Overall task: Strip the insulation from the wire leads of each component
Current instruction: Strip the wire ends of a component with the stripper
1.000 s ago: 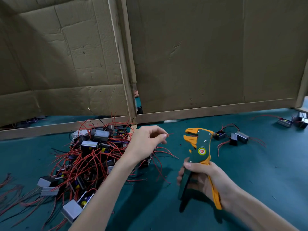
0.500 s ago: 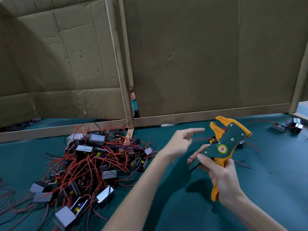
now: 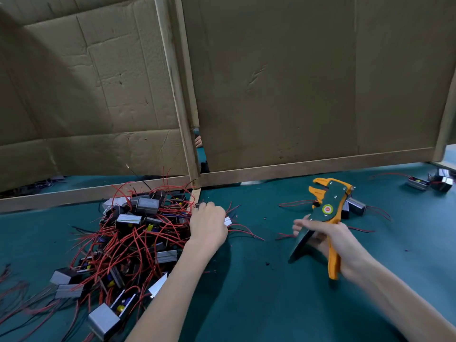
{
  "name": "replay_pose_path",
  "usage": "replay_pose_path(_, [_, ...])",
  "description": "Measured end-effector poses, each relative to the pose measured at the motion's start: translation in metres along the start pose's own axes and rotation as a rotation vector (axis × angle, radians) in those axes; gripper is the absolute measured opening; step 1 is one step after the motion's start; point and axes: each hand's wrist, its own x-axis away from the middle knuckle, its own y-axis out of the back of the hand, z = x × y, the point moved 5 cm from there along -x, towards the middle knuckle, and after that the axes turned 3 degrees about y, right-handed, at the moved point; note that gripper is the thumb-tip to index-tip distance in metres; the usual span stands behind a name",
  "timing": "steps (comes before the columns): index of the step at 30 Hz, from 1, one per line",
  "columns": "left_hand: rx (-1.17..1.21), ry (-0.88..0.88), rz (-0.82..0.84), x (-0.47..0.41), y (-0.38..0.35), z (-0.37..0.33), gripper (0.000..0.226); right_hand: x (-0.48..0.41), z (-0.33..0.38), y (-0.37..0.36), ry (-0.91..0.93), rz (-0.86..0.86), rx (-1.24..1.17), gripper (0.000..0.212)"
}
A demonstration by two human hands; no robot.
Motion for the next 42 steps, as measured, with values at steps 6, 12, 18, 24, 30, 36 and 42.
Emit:
replay_pose_path(6, [0.279, -0.030, -0.152, 0.001, 0.024, 0.008, 0.023, -0.028, 0.012, 0.030, 0.101, -0.175, 0.126, 0.018])
replay_pose_path(12, [0.695, -0.177, -0.200, 0.007, 0.052, 0.011, 0.010, -0.009, 0.024, 0.024, 0.236, -0.087, 0.106, 0.019])
replay_pose_path(18, [0.741, -0.418, 0.076, 0.020, 0.040, -0.014, 0.031, 0.008, 0.010, -0.003, 0.056, 0.105, -0.071, 0.023])
replay_pose_path(24, [0.950, -0.374, 0.054, 0.024, 0.025, -0.018, 0.038, 0.010, 0.006, -0.002, 0.019, 0.081, -0.088, 0.024])
replay_pose_path(30, [1.175, -0.046, -0.227, 0.020, 0.015, -0.007, 0.045, 0.010, 0.006, -0.002, 0.017, 0.074, -0.086, 0.022])
replay_pose_path(36, [0.887, 0.157, -0.118, 0.015, -0.015, -0.001, 0.035, 0.015, 0.005, -0.008, 0.031, 0.100, -0.034, 0.028])
replay_pose_path(42, [0.943, 0.079, -0.135, 0.019, -0.009, -0.007, 0.008, 0.025, 0.006, -0.018, 0.052, 0.129, 0.005, 0.027])
